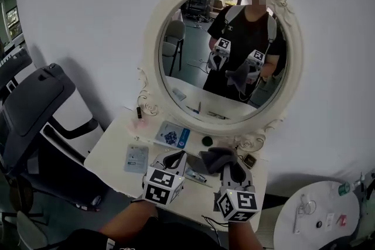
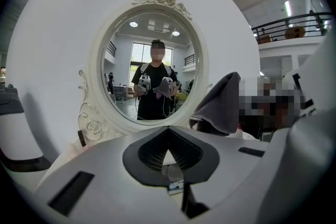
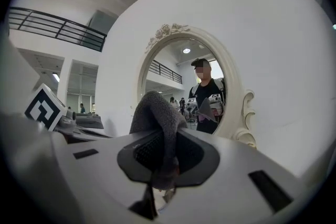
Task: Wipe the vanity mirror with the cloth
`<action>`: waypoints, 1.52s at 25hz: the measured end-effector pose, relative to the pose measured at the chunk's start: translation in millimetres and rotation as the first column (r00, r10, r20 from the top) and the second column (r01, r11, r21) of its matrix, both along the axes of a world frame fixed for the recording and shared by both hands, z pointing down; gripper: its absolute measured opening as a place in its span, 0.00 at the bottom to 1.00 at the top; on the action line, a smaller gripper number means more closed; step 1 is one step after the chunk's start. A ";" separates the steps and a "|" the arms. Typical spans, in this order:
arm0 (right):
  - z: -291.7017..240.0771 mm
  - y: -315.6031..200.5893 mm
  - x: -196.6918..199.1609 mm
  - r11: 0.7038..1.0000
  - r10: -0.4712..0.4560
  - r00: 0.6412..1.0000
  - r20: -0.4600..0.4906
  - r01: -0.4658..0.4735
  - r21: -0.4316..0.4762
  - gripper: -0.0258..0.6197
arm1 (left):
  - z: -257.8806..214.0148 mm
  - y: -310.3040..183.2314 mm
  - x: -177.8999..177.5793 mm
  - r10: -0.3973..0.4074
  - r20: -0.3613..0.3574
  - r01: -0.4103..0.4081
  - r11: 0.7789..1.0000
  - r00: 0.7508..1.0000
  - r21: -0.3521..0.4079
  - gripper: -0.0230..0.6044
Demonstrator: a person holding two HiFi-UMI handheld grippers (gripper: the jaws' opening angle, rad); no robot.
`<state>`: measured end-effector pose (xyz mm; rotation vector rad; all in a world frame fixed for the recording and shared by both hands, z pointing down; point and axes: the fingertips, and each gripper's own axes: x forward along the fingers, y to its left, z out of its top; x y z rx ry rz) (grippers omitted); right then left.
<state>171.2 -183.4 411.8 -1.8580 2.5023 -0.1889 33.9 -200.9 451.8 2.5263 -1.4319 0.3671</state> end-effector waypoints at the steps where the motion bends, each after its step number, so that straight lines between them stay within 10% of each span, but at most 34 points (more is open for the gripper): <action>1: -5.3 -6.4 0.4 1.000 0.020 1.000 -0.009 -0.020 0.011 0.10 | -1.3 -6.4 0.0 0.018 -0.001 -0.018 1.000 1.000 0.001 0.05; 15: -183.0 -103.9 7.8 0.944 0.185 0.944 -0.274 -0.094 0.315 0.10 | -1.9 -59.6 -21.9 0.215 -0.018 -0.215 0.977 0.977 -0.011 0.05; 28: -335.0 -174.4 9.6 0.835 0.481 0.600 -0.639 -0.090 0.543 0.10 | -0.5 -75.3 -13.4 0.245 -0.035 -0.245 0.969 0.969 -0.013 0.05; 38: -361.1 -193.5 4.7 0.798 0.559 0.439 -0.704 -0.054 0.600 0.10 | -1.7 -82.3 -15.0 0.189 -0.031 -0.189 0.982 0.982 -0.002 0.05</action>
